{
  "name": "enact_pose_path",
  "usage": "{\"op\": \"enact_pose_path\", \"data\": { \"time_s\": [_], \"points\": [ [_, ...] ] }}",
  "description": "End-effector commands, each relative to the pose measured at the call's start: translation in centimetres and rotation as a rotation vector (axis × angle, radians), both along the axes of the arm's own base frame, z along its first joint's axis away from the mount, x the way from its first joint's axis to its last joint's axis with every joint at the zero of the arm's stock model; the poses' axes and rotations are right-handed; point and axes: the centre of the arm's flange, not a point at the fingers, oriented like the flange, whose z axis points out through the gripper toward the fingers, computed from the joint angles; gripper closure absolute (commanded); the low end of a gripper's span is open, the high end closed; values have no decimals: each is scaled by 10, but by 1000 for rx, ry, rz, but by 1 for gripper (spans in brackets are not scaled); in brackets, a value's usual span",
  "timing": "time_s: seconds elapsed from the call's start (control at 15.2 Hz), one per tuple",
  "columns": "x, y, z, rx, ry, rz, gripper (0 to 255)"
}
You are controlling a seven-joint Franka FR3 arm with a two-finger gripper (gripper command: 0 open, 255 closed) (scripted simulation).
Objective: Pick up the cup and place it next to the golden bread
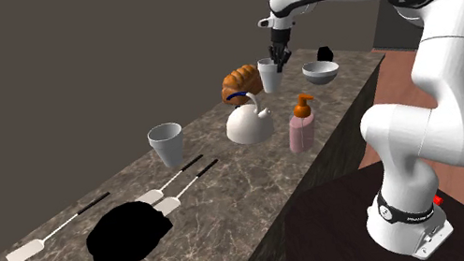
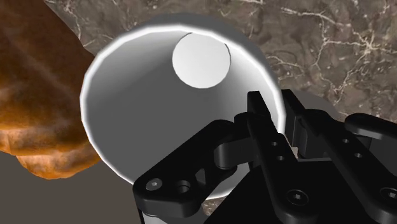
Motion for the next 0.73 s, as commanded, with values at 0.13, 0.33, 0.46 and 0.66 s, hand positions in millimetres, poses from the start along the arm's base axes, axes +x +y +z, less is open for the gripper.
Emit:
{"op": "enact_pose_path", "data": {
  "time_s": [0.13, 0.33, 0.46, 0.66],
  "points": [
    [-1, 0, -21, -1, 0, 0, 255],
    [-1, 0, -37, -1, 0, 0, 255],
    [-1, 0, -48, -1, 0, 0, 255],
    [-1, 0, -64, -1, 0, 0, 255]
  ]
}}
